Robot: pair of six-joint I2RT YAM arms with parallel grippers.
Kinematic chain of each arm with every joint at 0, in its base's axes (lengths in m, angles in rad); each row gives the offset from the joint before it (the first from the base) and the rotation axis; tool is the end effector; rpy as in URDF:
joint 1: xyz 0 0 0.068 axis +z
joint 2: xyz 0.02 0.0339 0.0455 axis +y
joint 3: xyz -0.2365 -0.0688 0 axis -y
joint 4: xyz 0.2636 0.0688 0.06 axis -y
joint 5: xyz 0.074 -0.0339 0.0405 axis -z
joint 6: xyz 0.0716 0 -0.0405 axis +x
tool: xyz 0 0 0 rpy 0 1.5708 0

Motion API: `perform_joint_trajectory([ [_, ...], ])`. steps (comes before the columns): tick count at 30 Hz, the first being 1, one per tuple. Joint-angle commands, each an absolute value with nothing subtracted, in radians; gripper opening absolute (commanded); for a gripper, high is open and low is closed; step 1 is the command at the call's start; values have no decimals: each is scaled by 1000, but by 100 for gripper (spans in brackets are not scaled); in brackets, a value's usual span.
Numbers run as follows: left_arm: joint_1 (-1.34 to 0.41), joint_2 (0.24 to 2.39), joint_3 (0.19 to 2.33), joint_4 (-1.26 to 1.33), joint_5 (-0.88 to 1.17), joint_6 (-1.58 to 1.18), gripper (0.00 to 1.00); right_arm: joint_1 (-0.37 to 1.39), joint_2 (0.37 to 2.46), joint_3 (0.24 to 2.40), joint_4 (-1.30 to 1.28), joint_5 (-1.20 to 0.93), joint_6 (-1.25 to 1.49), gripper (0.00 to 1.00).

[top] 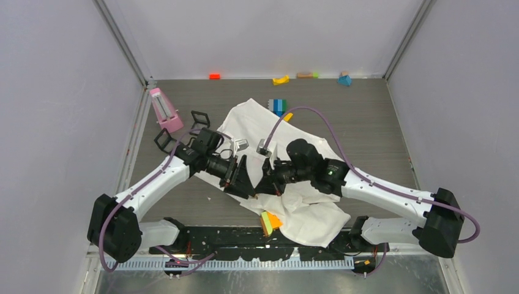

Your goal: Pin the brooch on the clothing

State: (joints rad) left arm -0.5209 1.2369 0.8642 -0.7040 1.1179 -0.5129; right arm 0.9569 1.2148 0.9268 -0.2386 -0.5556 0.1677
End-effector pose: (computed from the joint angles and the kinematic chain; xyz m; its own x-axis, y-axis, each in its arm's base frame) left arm 0.1933 -0.1851 0.2041 -0.9537 0.2997 -0.0248 0.1373 0.3608 -0.9225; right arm 0.1557 0.2865 0.2501 -0.4452 -0.3856 -0.8081 -0.8954 0.1836 0.4057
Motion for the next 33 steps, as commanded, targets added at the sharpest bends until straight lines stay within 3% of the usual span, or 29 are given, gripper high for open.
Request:
perform_joint_trajectory([
  [1,-490,1174,851,-539,1053,-540,79,963,1092,796,57,-261,315,1],
  [4,-468,1130,871,-552,927,-487,90,963,1031,745,139,-110,360,1],
  [8,-469,1025,878,-454,696,-490,94,963,1002,714,267,12,414,1],
  [14,-486,856,665,261,554,-837,95,963,1006,675,606,170,528,1],
  [19,-499,819,598,451,493,-929,97,963,1026,710,696,154,557,1],
  [23,-504,842,585,565,504,-1008,87,963,1054,721,769,128,600,1],
  [33,-509,863,589,644,525,-1058,42,963,1106,733,843,89,654,1],
])
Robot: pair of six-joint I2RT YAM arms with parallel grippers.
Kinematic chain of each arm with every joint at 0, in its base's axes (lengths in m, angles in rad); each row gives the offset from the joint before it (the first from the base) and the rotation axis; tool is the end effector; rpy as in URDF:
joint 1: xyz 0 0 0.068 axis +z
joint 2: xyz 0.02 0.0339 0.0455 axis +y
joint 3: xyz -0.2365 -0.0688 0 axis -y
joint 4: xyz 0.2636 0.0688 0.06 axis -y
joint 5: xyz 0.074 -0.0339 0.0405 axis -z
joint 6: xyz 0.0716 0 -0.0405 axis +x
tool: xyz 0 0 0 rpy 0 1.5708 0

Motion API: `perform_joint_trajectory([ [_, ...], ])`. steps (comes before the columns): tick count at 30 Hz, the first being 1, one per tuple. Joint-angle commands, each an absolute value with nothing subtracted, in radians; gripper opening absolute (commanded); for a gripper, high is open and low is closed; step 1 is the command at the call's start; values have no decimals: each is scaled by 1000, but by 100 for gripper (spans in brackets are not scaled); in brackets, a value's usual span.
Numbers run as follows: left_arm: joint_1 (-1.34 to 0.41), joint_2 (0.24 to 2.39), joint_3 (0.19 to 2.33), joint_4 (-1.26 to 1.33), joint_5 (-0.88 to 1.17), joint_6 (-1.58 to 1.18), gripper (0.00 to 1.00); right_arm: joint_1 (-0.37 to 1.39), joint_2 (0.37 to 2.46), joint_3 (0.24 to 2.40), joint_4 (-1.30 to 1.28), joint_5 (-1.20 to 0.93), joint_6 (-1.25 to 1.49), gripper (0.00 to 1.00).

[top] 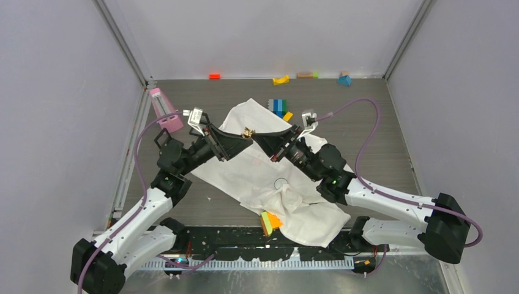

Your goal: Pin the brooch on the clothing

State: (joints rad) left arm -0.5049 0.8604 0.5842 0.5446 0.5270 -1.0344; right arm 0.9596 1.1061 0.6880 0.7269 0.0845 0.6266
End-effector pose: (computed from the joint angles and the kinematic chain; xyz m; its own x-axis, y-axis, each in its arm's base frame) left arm 0.2161 -0.1606 0.3147 -0.6056 -0.5142 -0.6074 0.6301 0.1565 -0.7606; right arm 0.1873 0.2567 0.3169 -0.3102 0.5755 -0.7567 -0.7259 0.3706 0.5794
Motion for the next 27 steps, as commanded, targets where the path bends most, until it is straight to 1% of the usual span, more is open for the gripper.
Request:
perform_joint_trajectory([
  [1,-509,864,589,645,525,-1060,38,963,1105,732,845,90,654,1],
  [2,-509,865,588,648,525,-1061,33,963,1104,731,846,90,656,1],
  [3,-509,866,588,651,523,-1064,26,963,1102,731,846,90,656,1],
  [5,-509,871,591,653,524,-1062,7,963,1098,729,843,95,657,1],
  [6,-509,873,591,652,526,-1059,1,964,1097,725,843,98,659,1],
  [8,-509,881,590,647,535,-1054,0,963,1091,720,832,109,661,1],
  [10,-509,885,585,630,548,-1045,0,963,1071,722,763,131,662,1],
  [12,-509,885,589,570,571,-1022,0,961,1046,735,674,153,651,9],
  [13,-509,883,598,523,584,-1000,0,961,1035,740,641,160,641,26],
  [14,-508,882,612,468,604,-973,0,956,1010,740,580,165,637,36],
  [15,-507,884,629,402,624,-939,0,950,996,741,548,161,632,52],
  [16,-505,886,651,340,646,-908,0,930,965,741,475,136,626,57],
  [17,-504,891,674,271,666,-872,0,919,950,748,430,117,623,65],
  [18,-503,902,700,210,693,-821,0,886,921,757,312,91,616,68],
  [19,-503,914,724,134,708,-782,0,850,905,769,253,84,614,70],
  [20,-503,934,748,66,721,-747,0,831,878,772,154,61,614,70],
  [21,-503,954,765,17,737,-710,0,783,863,765,121,40,619,71],
  [22,-503,976,781,-35,760,-675,0,759,838,754,78,-33,635,72],
  [25,-507,1050,851,-189,840,-553,0,635,815,744,53,-219,671,72],
  [27,-517,1097,921,-307,903,-466,0,593,832,746,66,-406,690,72],
])
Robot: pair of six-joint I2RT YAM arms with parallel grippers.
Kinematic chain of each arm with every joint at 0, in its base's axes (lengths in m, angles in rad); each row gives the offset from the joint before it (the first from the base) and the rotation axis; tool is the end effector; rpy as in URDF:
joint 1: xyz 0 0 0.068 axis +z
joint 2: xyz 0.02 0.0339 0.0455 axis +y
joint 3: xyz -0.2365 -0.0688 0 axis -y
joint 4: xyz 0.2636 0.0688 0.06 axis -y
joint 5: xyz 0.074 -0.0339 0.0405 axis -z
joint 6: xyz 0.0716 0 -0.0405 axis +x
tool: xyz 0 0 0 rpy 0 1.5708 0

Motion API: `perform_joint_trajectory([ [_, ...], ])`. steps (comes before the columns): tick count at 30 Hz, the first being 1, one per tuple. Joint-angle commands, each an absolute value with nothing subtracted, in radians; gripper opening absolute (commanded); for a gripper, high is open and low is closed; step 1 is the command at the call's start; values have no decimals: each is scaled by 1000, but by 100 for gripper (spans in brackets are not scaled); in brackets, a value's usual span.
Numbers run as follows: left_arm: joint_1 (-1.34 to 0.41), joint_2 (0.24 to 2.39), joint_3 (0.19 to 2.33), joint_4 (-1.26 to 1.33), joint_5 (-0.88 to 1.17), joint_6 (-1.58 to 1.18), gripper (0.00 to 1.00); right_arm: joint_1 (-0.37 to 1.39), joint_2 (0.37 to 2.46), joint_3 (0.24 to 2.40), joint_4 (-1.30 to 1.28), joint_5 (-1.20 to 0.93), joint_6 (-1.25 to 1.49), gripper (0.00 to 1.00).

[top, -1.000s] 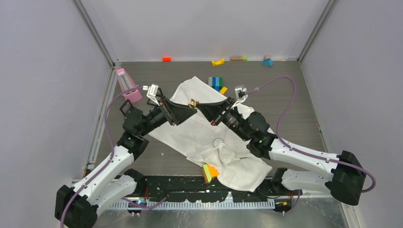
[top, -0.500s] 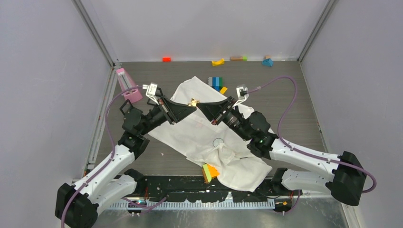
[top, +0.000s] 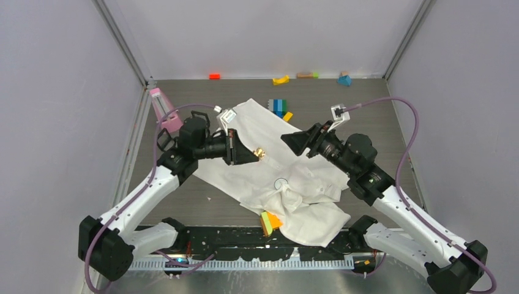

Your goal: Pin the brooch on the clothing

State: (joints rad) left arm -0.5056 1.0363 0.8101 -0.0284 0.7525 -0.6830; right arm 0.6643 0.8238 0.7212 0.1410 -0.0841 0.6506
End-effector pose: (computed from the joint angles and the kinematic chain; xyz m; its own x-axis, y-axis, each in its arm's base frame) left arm 0.2318 -0.1843 0.2846 -0.7593 -0.1063 -0.6420 0.5841 0.3239 -0.7443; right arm 0.2112 0.1730 0.3253 -0.3881 0.4627 -0.7971 -0.5597 0.5688 0.6027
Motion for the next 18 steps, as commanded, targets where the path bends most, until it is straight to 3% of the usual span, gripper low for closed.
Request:
perform_joint_trajectory([
  [1,-522,1119,952,-354,937,-423,0,586,838,747,71,-442,697,72],
  [5,-538,1185,1056,-515,1062,-270,0,576,864,715,145,-589,752,73],
  [14,-576,1201,1010,-394,1181,-288,0,582,921,607,438,-784,949,65],
  [18,-578,1197,997,-380,1182,-297,0,596,931,605,423,-799,940,57],
])
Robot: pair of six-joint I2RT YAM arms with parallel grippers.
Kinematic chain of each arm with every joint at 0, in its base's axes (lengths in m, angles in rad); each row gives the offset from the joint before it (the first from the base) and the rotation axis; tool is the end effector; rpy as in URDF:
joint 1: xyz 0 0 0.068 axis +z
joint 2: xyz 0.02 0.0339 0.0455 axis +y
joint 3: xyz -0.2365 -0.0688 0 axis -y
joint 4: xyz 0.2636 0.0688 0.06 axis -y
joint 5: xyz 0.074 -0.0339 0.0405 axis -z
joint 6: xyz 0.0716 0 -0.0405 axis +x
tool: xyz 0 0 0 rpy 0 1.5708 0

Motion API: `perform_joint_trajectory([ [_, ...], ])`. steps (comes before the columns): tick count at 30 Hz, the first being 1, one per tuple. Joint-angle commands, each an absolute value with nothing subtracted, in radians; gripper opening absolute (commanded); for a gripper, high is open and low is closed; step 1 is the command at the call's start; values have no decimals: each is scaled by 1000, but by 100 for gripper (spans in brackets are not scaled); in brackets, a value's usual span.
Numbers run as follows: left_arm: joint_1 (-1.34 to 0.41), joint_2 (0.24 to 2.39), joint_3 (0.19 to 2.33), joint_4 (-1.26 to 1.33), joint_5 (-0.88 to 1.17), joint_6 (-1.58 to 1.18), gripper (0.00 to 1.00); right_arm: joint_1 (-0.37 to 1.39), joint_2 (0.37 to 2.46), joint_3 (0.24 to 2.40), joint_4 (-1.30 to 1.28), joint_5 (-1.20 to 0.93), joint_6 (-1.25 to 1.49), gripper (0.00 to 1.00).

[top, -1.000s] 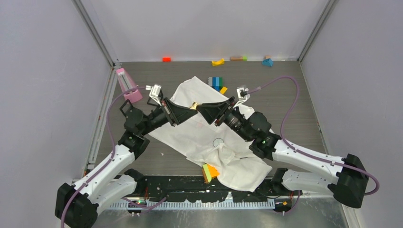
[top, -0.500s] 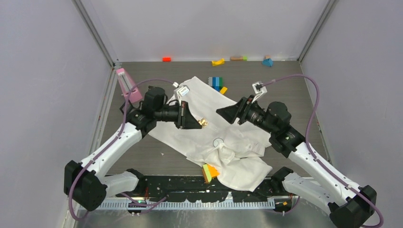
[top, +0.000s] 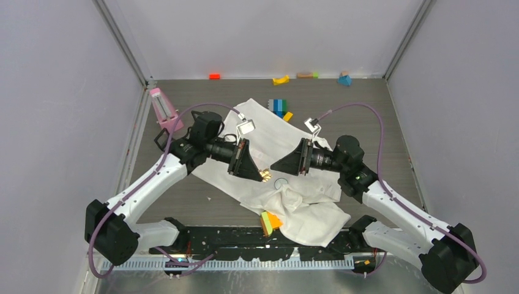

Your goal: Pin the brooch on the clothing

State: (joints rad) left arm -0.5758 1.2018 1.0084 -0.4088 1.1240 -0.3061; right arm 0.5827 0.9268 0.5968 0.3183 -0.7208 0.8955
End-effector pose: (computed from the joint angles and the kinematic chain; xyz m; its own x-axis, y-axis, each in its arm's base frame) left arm 0.2092 -0.2128 0.2829 -0.7118 0.3068 -0.6318 0.6755 0.0526 -0.7354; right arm 0.2033 0.1906 0.2725 -0.7589 0.2021 -0.6191 -0.5953 0.1702 0.7853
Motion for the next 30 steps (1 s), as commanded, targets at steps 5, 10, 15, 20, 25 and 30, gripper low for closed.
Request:
perform_joint_trajectory([
  [5,-578,1193,996,-376,1182,-302,0,627,946,616,414,-799,929,45],
  [10,-584,1190,993,-374,1184,-302,0,649,956,618,415,-788,922,36],
  [15,-591,1189,991,-374,1189,-303,0,658,961,617,429,-779,922,29],
  [20,-592,1188,991,-377,1182,-302,0,666,971,605,457,-782,922,18],
  [25,-593,1183,992,-375,1181,-304,0,667,978,597,463,-788,918,10],
  [30,-593,1181,991,-361,1154,-318,6,669,964,583,462,-743,902,1],
])
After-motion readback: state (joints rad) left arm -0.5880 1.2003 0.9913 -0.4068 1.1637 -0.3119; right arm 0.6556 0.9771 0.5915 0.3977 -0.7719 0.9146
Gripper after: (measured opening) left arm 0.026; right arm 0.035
